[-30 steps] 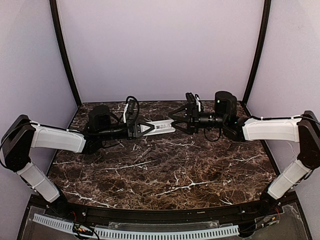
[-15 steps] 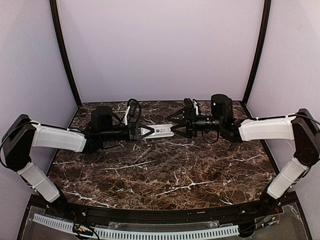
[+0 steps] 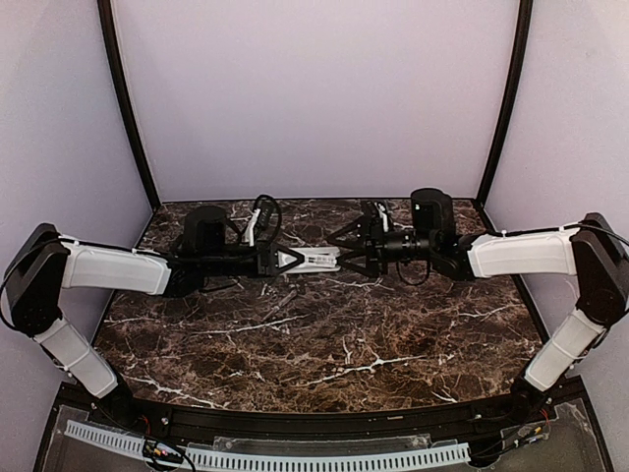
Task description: Unload the batteries from the remote control
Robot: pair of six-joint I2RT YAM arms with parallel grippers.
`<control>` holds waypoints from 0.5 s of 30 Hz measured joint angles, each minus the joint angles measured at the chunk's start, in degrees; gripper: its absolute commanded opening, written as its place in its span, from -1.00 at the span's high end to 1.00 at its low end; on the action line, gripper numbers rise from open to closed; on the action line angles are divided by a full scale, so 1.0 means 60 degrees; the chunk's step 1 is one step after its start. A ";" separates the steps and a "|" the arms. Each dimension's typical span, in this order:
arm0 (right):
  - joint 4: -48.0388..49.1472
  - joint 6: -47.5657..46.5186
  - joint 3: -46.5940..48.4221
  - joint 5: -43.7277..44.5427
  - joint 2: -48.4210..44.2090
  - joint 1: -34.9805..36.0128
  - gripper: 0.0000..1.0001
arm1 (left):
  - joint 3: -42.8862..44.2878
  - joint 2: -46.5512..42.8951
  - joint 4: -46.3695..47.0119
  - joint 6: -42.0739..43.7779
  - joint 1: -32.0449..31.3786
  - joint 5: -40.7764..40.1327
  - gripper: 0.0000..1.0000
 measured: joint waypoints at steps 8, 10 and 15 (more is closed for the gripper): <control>-0.0018 0.0007 0.0222 -0.0896 0.0117 0.0667 -0.56 | 0.0484 0.0197 -0.0087 0.0215 -0.0270 -0.0492 0.99; 0.0095 -0.0007 0.0288 -0.1126 0.0117 0.0838 -0.56 | 0.0535 0.0197 -0.0091 0.0251 -0.0353 -0.0492 0.99; 0.0135 -0.0062 0.0302 -0.1279 0.0117 0.0831 -0.56 | 0.0572 0.0229 -0.0113 0.0313 -0.0361 -0.0539 0.99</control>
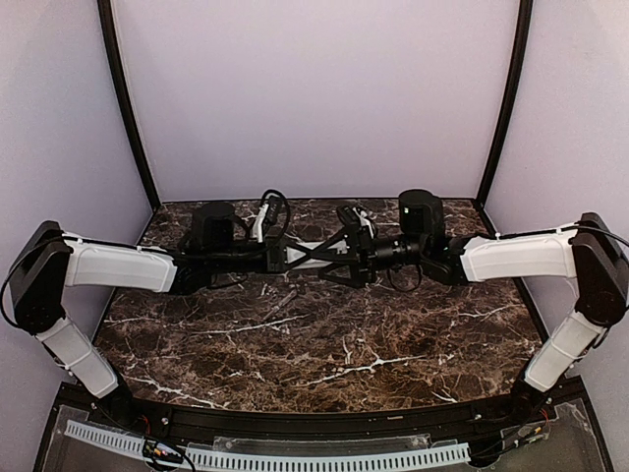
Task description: Unload the batteries from the remote control
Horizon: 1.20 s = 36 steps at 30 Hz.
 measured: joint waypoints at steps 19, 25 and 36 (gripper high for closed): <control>-0.1712 -0.1763 0.0503 0.0237 -0.0634 -0.0051 -0.56 | 0.0040 0.0073 -0.0229 0.0062 0.0004 -0.0127 0.99; -0.2750 -0.2841 0.0812 0.0550 -0.1118 -0.0102 -0.57 | 0.0102 0.0073 -0.0379 -0.0076 0.0004 -0.0073 0.99; -0.5271 -0.4696 0.1315 0.2473 -0.1883 -0.0255 -0.59 | -0.0127 0.0186 -0.0058 -0.0794 -0.0062 0.0299 0.99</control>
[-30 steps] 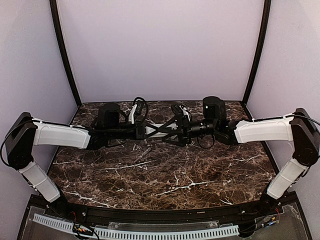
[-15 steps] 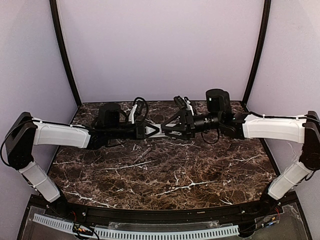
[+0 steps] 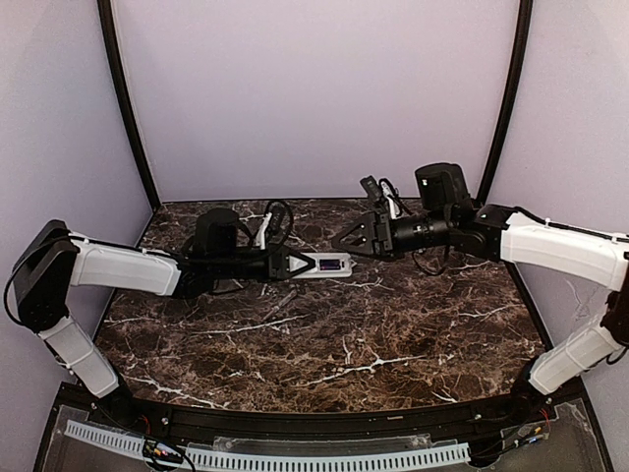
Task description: Unload the batteries from the remote control
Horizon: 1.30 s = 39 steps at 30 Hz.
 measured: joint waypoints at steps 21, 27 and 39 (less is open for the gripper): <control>-0.2302 -0.1577 -0.0324 0.4430 -0.0973 -0.0047 -0.64 | -0.0816 0.2484 0.2302 -0.2004 -0.0215 0.1224 0.99; -0.2317 -0.1832 -0.0372 0.4645 -0.0809 -0.0047 -0.65 | -0.0812 0.2863 0.2331 -0.2186 -0.0226 0.1217 0.99; -0.2320 -0.2113 -0.0437 0.4707 -0.0616 -0.0047 -0.66 | -0.0637 0.3129 0.1730 -0.2062 -0.0277 0.1147 0.52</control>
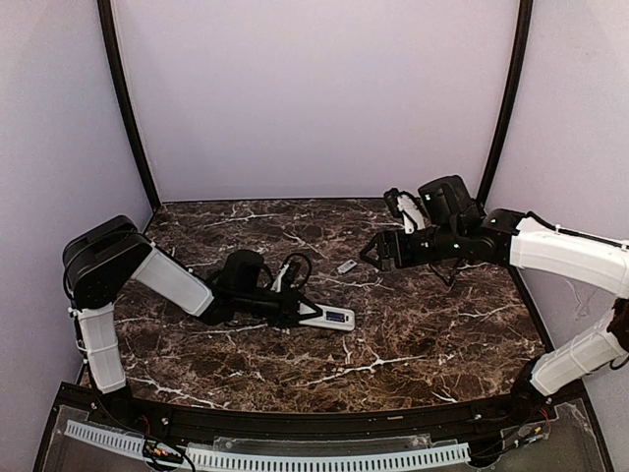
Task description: Unload the batteries from the remote control
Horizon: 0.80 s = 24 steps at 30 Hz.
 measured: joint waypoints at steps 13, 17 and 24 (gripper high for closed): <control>0.0000 -0.0007 -0.0025 0.0004 0.0124 0.0000 -0.66 | 0.0164 -0.0095 -0.1654 0.0998 0.0000 -0.0306 -0.04; 0.0000 -0.0007 -0.0025 0.0000 0.0175 0.0000 -0.66 | 0.0339 -0.0379 -0.2422 0.1421 0.0000 -0.0539 -0.18; 0.0000 0.0004 -0.0025 -0.0004 0.0178 0.0000 -0.66 | 0.0637 -0.0860 -0.3785 0.2211 0.0000 -0.1115 -0.29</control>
